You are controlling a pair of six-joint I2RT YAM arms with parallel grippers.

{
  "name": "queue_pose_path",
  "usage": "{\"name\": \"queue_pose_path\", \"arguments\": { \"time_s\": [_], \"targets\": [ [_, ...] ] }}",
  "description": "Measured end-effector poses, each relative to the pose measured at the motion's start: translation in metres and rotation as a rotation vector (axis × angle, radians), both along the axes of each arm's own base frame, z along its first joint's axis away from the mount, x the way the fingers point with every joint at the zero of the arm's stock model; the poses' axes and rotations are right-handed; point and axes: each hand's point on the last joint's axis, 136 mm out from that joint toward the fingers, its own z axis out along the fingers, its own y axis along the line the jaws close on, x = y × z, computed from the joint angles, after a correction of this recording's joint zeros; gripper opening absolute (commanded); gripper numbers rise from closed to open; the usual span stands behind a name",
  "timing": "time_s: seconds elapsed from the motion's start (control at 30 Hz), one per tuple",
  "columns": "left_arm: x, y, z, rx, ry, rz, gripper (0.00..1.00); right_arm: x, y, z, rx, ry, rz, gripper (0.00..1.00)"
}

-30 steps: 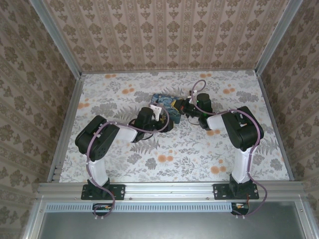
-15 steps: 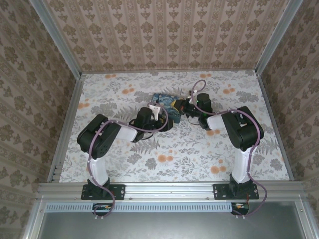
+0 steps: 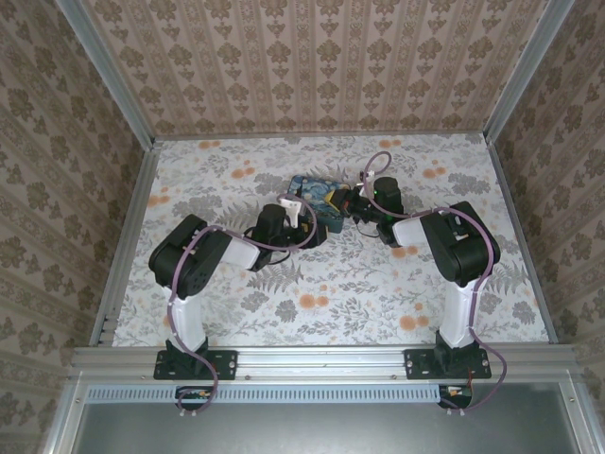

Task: Unlock the padlock with the key

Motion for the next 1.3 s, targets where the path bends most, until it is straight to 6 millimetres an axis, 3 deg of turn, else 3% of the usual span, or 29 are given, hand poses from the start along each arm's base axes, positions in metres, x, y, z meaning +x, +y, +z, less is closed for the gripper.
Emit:
{"name": "queue_pose_path", "arguments": {
  "time_s": [0.63,1.3],
  "targets": [
    [-0.007,-0.001,0.013,-0.164,0.1,0.05,0.68,0.0,0.0,-0.001,0.0,0.002,0.0,0.0],
    [-0.002,0.001,0.012,-0.268,0.143,0.126,0.62,0.0,0.0,-0.001,0.0,0.002,0.0,0.0]
  ]
}}
